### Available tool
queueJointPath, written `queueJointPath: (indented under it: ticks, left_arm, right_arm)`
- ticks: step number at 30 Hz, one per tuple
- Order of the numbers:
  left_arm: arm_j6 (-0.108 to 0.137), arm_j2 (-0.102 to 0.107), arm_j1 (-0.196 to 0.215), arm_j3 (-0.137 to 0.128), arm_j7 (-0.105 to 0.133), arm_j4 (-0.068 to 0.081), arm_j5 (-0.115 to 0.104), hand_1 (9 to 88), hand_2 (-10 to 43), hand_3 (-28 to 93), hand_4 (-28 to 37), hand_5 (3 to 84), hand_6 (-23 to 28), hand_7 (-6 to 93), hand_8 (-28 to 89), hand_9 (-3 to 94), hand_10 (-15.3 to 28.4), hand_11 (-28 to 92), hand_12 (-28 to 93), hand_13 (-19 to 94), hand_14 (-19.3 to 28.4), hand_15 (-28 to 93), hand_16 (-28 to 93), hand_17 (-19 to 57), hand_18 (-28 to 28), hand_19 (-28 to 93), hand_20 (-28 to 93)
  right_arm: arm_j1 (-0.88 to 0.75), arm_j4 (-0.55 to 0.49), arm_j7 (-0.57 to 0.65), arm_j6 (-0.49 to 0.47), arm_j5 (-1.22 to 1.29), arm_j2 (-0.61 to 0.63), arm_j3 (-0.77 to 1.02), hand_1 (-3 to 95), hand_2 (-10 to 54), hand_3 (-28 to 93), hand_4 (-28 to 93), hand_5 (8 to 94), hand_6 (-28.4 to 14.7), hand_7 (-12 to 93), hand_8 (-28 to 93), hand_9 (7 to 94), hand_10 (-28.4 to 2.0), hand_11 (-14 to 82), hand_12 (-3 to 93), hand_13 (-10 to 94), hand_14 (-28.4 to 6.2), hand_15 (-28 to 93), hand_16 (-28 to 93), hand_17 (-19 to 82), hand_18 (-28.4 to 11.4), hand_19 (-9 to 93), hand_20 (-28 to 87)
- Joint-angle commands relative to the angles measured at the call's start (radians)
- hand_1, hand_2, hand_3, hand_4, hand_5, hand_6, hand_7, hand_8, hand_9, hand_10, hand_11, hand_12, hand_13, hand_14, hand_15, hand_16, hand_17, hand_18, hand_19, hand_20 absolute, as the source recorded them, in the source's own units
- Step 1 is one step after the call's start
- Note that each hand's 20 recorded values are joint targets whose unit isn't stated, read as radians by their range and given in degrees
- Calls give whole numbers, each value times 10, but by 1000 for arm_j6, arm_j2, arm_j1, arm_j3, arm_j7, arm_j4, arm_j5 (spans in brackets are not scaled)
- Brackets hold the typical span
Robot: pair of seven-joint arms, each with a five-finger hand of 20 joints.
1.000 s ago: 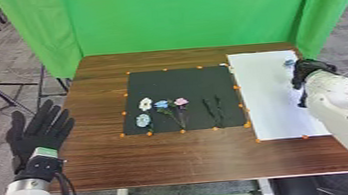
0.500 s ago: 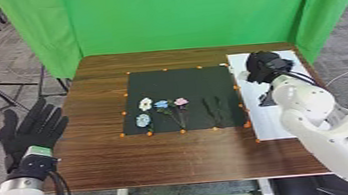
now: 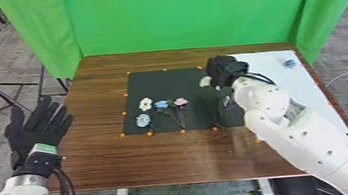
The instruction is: Arrange flowers
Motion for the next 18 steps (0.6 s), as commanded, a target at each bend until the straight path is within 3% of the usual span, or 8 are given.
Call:
queueJointPath:
  ticks: [1, 4, 8, 10, 11, 13, 16, 18]
  left_arm:
    - [25, -8, 15, -8, 0, -8, -6, 254, 124, 672, -283, 337, 66, 159, -103, 245, 131, 210, 80, 136, 121, 294, -91, -31, 110, 239, 84]
    - [42, -6, 13, -5, 3, -8, -7, 248, 129, 671, -283, 337, 67, 159, -103, 220, 127, 203, 79, 87, 108, 276, -94, -36, 105, 236, 84]
    - [40, -1, 16, -6, 5, -11, -5, 246, 130, 674, -283, 332, 69, 158, -102, 197, 125, 200, 79, 53, 99, 262, -96, -42, 100, 233, 84]
    - [54, 1, 17, -4, 16, -15, -28, 249, 132, 668, -283, 331, 69, 159, -101, 194, 125, 200, 81, 49, 99, 263, -95, -43, 100, 233, 84]
    - [77, 2, 14, 3, 33, -21, -50, 247, 141, 658, -283, 330, 68, 160, -101, 195, 124, 201, 81, 50, 99, 265, -95, -43, 99, 234, 85]
    - [80, 6, 10, 6, 46, -20, -63, 248, 159, 624, -283, 324, 61, 166, -103, 202, 124, 211, 82, 60, 103, 273, -96, -44, 100, 239, 87]
    - [81, 8, 18, -1, 48, -24, -55, 259, 170, 578, -283, 313, 54, 175, -109, 206, 126, 218, 78, 64, 104, 279, -99, -44, 101, 245, 87]
    - [77, 4, 23, -8, 34, -22, -34, 244, 164, 610, -283, 311, 51, 179, -111, 206, 125, 220, 75, 64, 104, 282, -101, -44, 101, 247, 86]
  right_arm:
    - [-1, 35, -21, 9, -28, 18, -28, 595, -95, 728, -283, 689, -2, 430, 39, 810, -88, 138, 449, 675, -59, 433, 403, 357, -210, 834, 351]
    - [16, 58, -39, -15, -14, 19, -41, 569, -95, 720, -283, 676, -7, 410, 15, 792, -92, 116, 419, 657, -63, 420, 382, 341, -209, 807, 340]
    - [7, 52, -33, -15, -3, 26, -35, 548, -95, 716, -283, 663, -10, 390, -14, 771, -95, 100, 382, 638, -72, 416, 349, 330, -211, 788, 328]
    - [6, 47, -34, -11, -12, 30, -36, 541, -95, 715, -283, 661, -11, 384, -19, 754, -98, 119, 351, 634, -75, 423, 335, 329, -211, 787, 325]
    - [3, 41, -34, -17, -5, 33, -33, 539, -95, 715, -283, 660, -12, 383, -20, 750, -99, 126, 343, 634, -76, 425, 332, 328, -211, 787, 324]
    - [-4, 32, -29, -29, 53, 35, -21, 537, -95, 714, -283, 655, -10, 380, -20, 740, -102, 140, 324, 630, -80, 427, 323, 327, -210, 785, 320]
    - [-14, 19, -28, -39, 54, 37, -9, 517, -95, 720, -283, 638, -13, 377, -34, 698, -121, 197, 245, 608, -95, 435, 269, 314, -210, 766, 305]
    - [-17, 12, -30, -45, 63, 39, -6, 515, -95, 720, -283, 638, -14, 376, -33, 682, -129, 210, 218, 603, -101, 437, 253, 312, -209, 759, 298]
